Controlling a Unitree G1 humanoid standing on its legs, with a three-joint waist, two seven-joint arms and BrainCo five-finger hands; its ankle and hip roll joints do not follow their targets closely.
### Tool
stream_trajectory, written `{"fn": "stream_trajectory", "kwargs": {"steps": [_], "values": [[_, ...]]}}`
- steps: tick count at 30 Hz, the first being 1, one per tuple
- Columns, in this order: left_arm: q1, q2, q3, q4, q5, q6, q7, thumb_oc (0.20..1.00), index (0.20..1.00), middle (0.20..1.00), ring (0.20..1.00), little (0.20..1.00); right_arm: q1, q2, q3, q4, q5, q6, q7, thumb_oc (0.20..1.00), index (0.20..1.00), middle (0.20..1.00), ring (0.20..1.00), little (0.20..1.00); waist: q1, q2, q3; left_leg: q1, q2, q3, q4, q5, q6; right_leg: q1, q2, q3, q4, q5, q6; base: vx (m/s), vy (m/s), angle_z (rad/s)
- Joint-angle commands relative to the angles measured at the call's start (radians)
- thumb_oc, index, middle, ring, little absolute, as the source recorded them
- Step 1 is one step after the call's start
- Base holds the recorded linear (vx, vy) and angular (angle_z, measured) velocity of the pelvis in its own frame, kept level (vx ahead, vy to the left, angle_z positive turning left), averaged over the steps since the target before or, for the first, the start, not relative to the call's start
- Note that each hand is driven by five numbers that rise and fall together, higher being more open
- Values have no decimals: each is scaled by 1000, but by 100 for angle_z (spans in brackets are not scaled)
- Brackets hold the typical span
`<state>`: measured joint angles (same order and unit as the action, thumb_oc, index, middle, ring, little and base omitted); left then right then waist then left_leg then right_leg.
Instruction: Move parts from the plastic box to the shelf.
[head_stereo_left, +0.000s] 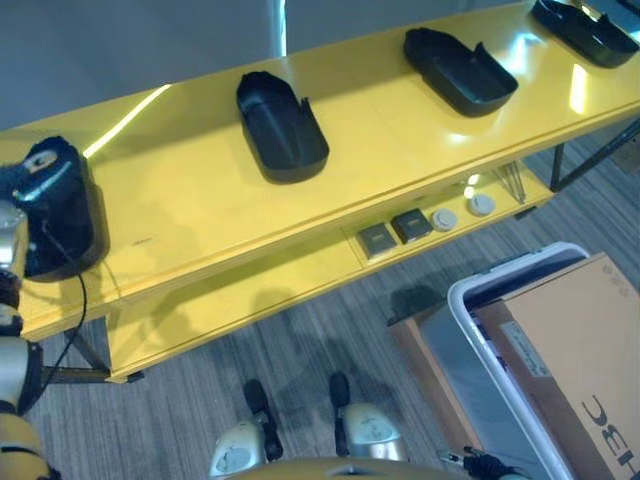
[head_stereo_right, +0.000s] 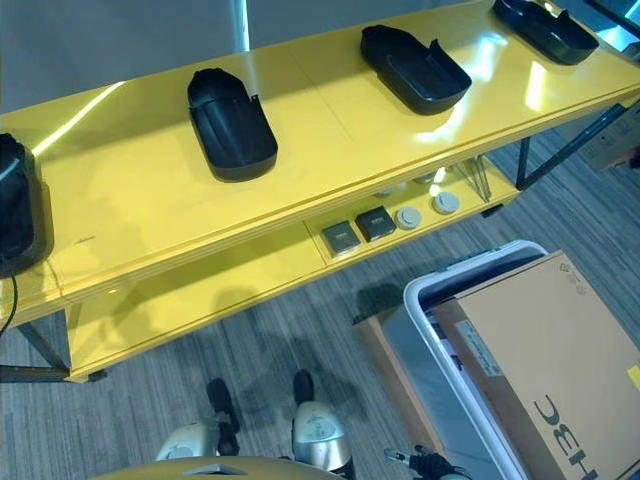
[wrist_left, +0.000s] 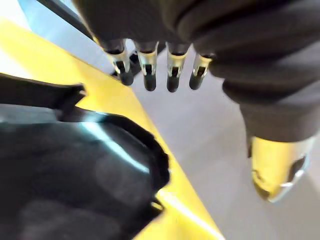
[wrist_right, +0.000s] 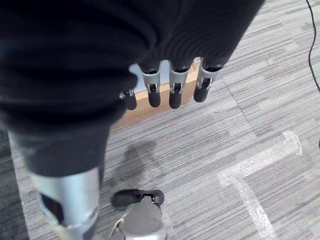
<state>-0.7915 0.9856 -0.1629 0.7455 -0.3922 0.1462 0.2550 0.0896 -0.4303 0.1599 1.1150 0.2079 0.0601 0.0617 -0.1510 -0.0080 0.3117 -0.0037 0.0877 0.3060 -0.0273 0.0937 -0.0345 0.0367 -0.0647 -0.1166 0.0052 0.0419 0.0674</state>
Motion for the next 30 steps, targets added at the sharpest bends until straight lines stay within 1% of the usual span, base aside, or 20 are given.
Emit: {"fn": "stream_trajectory", "kwargs": {"steps": [1,2,3,4,5,6,7,8,9,10,11,12,14,17,22,24,26,28,30], "values": [[18,26,59,-191,-47,-139,44,1000,1000,1000,1000,1000,72,0,6,30,-39,-14,-17,1000,1000,1000,1000,1000,17,23,-92,4,72,9,91,-100,-21,-35,-96,19,23,-28,91,71,-37,0],[46,20,81,-248,-55,-137,35,1000,1000,1000,1000,1000,75,6,1,29,-39,-12,-20,1000,1000,1000,1000,1000,23,22,-95,8,70,7,89,-102,-21,-30,-97,17,21,-29,92,55,-35,1],[81,11,108,-295,-72,-157,3,1000,1000,1000,1000,1000,77,13,-2,28,-39,-8,-24,1000,1000,1000,1000,1000,30,22,-102,8,69,6,85,-100,-21,-30,-96,16,17,-26,91,60,-38,2],[183,-28,179,-471,-89,-128,-33,1000,1000,1000,1000,1000,89,31,-14,16,-46,1,-32,1000,1000,1000,1000,1000,46,18,-106,17,64,-5,81,-105,-21,-16,-99,6,10,-28,93,57,-41,1],[261,-63,225,-579,-86,-112,-63,1000,1000,1000,1000,1000,95,40,-22,6,-51,8,-38,1000,1000,1000,1000,1000,56,16,-109,19,61,-12,77,-106,-22,-10,-99,1,6,-27,94,46,-44,-2],[352,-113,269,-687,-79,-107,-112,589,589,589,589,589,101,54,-31,-6,-57,16,-41,1000,1000,1000,1000,1000,72,13,-114,18,60,-19,73,-104,-23,-8,-100,-6,0,-24,94,10,-33,5],[450,-171,304,-777,-61,-109,-154,420,420,420,420,420,110,66,-37,-20,-67,24,-47,1000,1000,1000,1000,1000,82,13,-113,22,57,-28,69,-105,-24,1,-101,-13,-5,-24,94,-2,-24,5],[571,-249,329,-877,-61,-112,-219,200,200,200,200,200,127,81,-43,-37,-81,25,-58,1000,1000,1000,1000,1000,100,12,-111,28,54,-41,66,-108,-24,13,-102,-23,-9,-27,95,-10,-11,7],[594,-263,336,-895,-64,-107,-230,200,200,200,200,200,129,83,-44,-40,-81,25,-61,1000,1000,1000,1000,1000,103,12,-113,26,53,-42,65,-106,-24,12,-102,-25,-11,-25,94,-11,0,36],[763,-362,370,-974,-65,-110,-311,200,200,200,200,200,155,99,-57,-71,-96,36,-66,1000,1000,1000,1000,1000,134,12,-115,30,49,-59,59,-108,-26,27,-104,-42,-20,-27,93,-12,11,41],[835,-392,376,-987,-72,-106,-352,200,200,200,200,200,166,100,-56,-77,-111,33,-68,1000,1000,1000,1000,1000,150,14,-119,32,46,-67,58,-109,-26,34,-105,-52,-22,-28,92,-9,24,49],[865,-397,374,-989,-75,-108,-357,200,200,200,200,200,167,100,-55,-76,-111,33,-70,1000,1000,1000,1000,1000,159,15,-121,33,44,-71,58,-109,-26,37,-107,-61,-23,-28,93,-10,38,29],[905,-392,369,-985,-73,-126,-356,200,200,200,200,200,158,90,-48,-56,-90,25,-70,1000,1000,1000,1000,1000,176,20,-124,35,41,-77,55,-108,-27,45,-110,-77,-25,-28,93,-17,47,41],[932,-365,380,-985,-91,-145,-315,200,200,200,200,200,148,83,-38,-21,-89,6,-70,1000,1000,1000,1000,1000,196,28,-128,37,34,-88,46,-104,-28,48,-118,-97,-16,-30,98,-23,50,22],[914,-339,381,-991,-45,-166,-269,200,200,200,200,200,132,75,-19,-5,-97,0,-67,1000,1000,1000,1000,1000,203,32,-123,29,31,-100,43,-98,-31,43,-122,-110,1,-36,99,-34,26,7],[896,-322,378,-984,-35,-158,-244,200,200,200,200,200,125,69,-8,1,-111,-7,-60,1000,1000,1000,1000,1000,202,35,-121,27,31,-104,38,-94,-31,39,-123,-113,10,-40,99,-33,24,12],[867,-309,367,-967,-35,-133,-226,200,200,200,200,200,120,59,3,-9,-107,0,-57,1000,1000,1000,1000,1000,196,38,-120,24,33,-102,36,-89,-32,33,-123,-113,20,-43,98,-13,10,3],[844,-305,352,-939,-11,-132,-208,200,200,200,200,200,109,52,11,-13,-105,8,-53,1000,1000,1000,1000,1000,190,40,-117,20,35,-99,35,-85,-34,27,-123,-114,26,-45,97,-12,11,2],[828,-306,345,-917,-19,-116,-187,200,200,200,200,200,102,47,15,-17,-112,14,-48,1000,1000,1000,1000,1000,187,42,-115,16,36,-101,34,-82,-36,23,-122,-113,30,-47,97,0,0,0]]}}
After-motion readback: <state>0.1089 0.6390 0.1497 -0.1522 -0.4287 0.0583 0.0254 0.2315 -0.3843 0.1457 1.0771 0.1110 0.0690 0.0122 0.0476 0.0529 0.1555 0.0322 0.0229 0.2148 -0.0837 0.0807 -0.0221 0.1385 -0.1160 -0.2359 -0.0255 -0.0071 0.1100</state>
